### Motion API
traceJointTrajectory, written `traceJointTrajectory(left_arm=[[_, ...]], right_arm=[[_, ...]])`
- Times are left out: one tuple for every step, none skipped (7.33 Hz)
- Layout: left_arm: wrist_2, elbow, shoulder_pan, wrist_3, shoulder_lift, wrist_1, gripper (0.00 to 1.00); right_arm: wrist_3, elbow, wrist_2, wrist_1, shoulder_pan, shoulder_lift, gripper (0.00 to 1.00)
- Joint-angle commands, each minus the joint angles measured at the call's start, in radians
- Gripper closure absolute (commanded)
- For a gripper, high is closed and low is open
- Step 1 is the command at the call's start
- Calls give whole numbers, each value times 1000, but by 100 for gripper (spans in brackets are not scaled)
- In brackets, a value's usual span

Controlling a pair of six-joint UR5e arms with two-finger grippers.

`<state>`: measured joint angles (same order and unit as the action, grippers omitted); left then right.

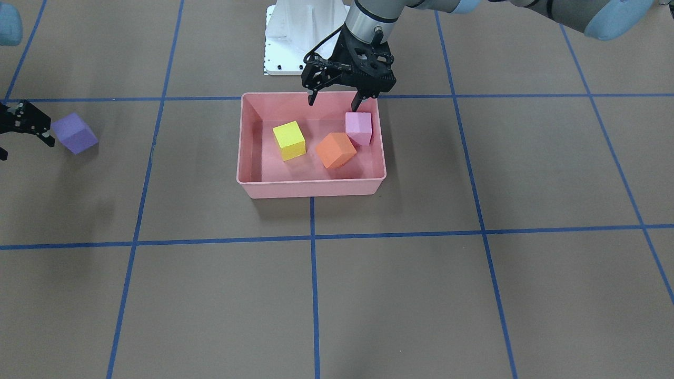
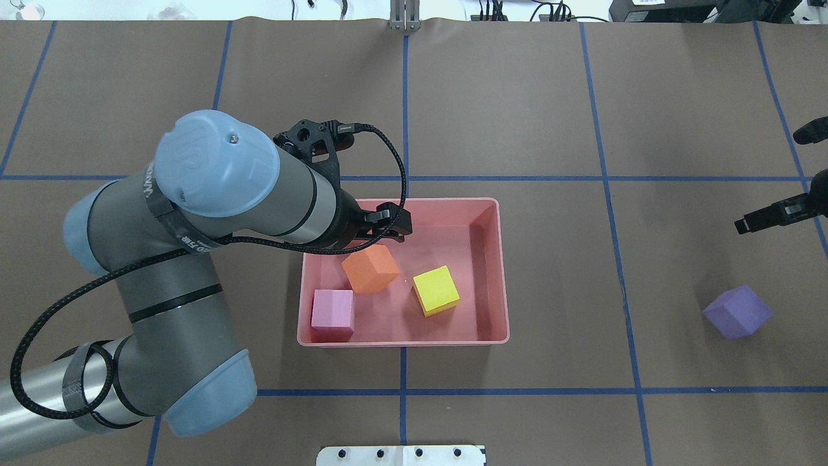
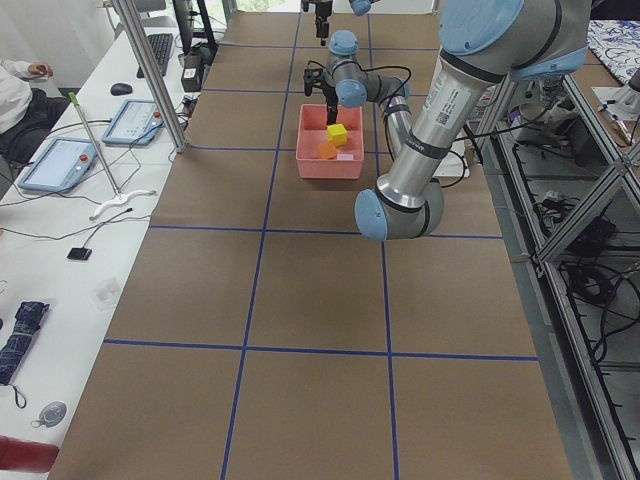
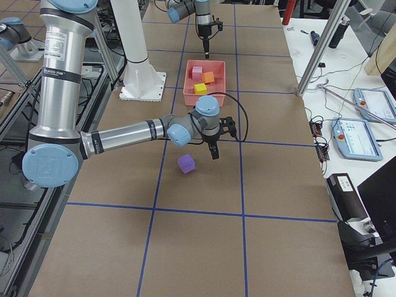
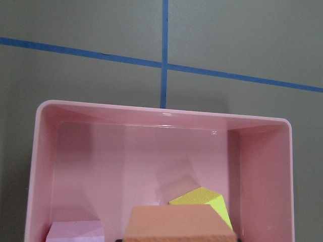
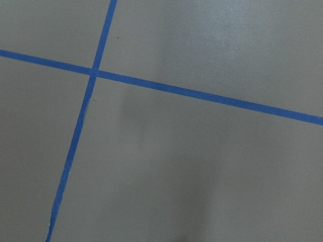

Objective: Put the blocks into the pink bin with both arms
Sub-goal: 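Carry the orange cube into the pink bin and release it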

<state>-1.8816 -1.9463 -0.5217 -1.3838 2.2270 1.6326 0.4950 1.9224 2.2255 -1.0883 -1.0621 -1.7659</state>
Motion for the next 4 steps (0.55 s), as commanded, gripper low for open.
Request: traceJointTrajectory(left_arm=[[1,0,0,-1,-1,0,0],[1,-2,0,-1,-3,0,0],[1,-2,0,-1,-6,0,0],[1,-5,2,-1,-6,0,0]], right_arm=[[86,1,-80,210,110,-131,1],[129,1,-116,264,160,-165,1],[143,1,-119,268,183,-171,1],[146,1,-145,268,210,-173,1]])
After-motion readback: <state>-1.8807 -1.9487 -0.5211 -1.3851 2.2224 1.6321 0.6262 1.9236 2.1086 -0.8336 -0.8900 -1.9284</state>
